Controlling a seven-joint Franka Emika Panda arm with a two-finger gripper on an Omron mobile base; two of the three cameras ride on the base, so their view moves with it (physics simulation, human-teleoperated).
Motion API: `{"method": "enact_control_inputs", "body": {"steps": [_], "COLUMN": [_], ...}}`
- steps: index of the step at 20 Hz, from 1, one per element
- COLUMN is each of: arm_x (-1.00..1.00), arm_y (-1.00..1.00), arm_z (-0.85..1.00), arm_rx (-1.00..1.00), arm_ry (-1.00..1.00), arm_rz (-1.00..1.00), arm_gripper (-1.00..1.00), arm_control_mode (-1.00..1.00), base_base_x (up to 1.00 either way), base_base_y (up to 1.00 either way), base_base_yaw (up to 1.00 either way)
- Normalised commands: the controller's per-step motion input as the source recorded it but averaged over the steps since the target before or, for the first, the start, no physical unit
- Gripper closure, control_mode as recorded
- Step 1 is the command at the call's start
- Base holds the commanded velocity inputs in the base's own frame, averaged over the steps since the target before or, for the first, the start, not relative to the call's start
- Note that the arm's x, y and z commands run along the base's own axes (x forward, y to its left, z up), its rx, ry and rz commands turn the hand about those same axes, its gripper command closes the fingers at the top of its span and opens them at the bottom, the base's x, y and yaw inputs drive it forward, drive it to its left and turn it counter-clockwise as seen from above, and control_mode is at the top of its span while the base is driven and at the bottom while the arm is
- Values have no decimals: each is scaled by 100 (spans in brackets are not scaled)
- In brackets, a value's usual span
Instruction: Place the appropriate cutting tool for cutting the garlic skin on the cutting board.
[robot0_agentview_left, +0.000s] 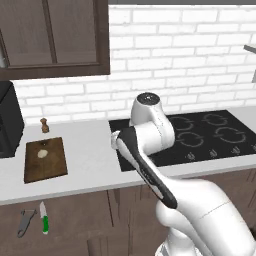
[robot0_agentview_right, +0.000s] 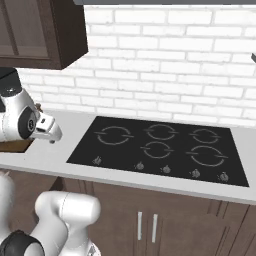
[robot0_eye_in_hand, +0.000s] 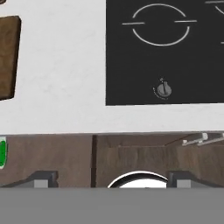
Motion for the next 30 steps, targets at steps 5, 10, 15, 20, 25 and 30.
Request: {"method": "enact_control_inputs", "body": {"steps": [5,10,15,20,25,30], "arm_x": [-16,-11,-28,-42,-45,-27], "arm_y": [100,100,100,100,93,21], "arm_z": [-42,-32,-35,-20,-26,-52], "arm_rx": [0,0,0,0,0,-1], "arm_ry": [-1,5,6,9,15,15], "arm_rz": [-12,-5,-4,-5,-8,-2], "arm_gripper": [-100,-100,-100,-100,-100,-100], "arm_control_mode": [-100,-100,-100,-100,-100,-100], "base_base_x": [0,0,0,0,0,0], "base_base_y": [0,0,0,0,0,0], "base_base_yaw": [0,0,0,0,0,0]}}
